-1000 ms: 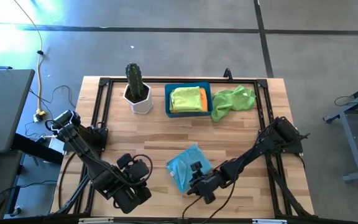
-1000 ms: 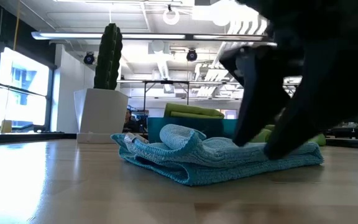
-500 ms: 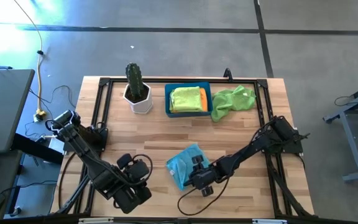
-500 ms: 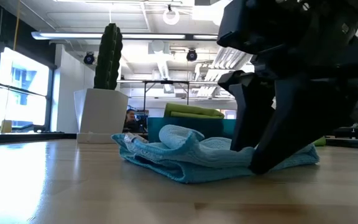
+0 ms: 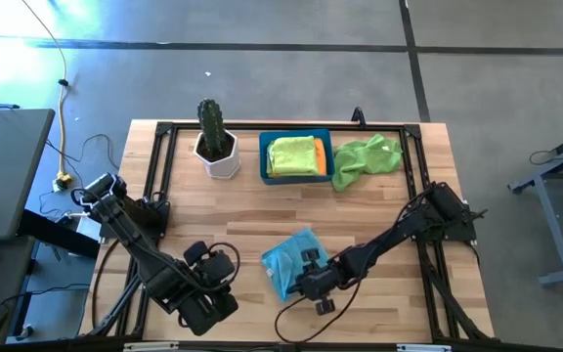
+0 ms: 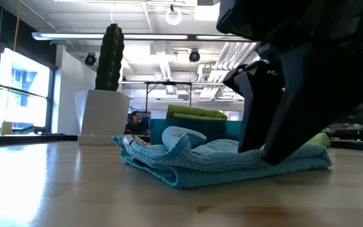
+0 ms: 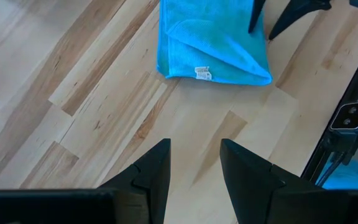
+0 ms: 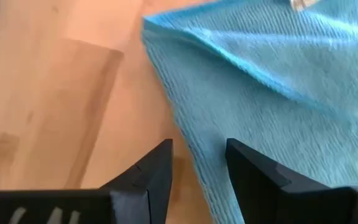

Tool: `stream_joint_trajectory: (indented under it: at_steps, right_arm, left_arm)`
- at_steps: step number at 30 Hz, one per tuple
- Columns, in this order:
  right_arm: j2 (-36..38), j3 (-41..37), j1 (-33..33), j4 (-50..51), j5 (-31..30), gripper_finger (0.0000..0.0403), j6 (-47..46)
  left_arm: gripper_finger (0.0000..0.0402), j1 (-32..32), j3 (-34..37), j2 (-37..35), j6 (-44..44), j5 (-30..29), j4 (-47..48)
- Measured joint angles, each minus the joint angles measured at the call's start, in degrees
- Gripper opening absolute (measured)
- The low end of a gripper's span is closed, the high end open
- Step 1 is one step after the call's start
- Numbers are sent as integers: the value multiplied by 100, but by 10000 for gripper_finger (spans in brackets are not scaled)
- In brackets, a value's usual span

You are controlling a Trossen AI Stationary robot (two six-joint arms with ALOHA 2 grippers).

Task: Fold microfiber towels
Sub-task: Stack the blue microfiber towel on top of the green microfiber towel

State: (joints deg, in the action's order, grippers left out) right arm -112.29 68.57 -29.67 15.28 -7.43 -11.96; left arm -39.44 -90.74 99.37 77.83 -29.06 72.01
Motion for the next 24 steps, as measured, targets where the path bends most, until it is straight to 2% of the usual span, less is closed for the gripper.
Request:
stream_joint_trajectory:
  at_steps: [4,15,19,24]
  right_arm:
    - [2,31,4,152,-1,144,-217]
    - [-236,6,-3,387,-189,144,-115]
    - [-284,8,5,390,-381,143,-475]
    - [-305,3,90,397,-437,110,-848]
  left_arm:
    - [129,0,0,0,-1,-2,0]
    - [129,1,0,0,-1,-11,0]
    - [129,0,0,0,-1,-12,3]
    - [129,0,0,0,-1,-41,13]
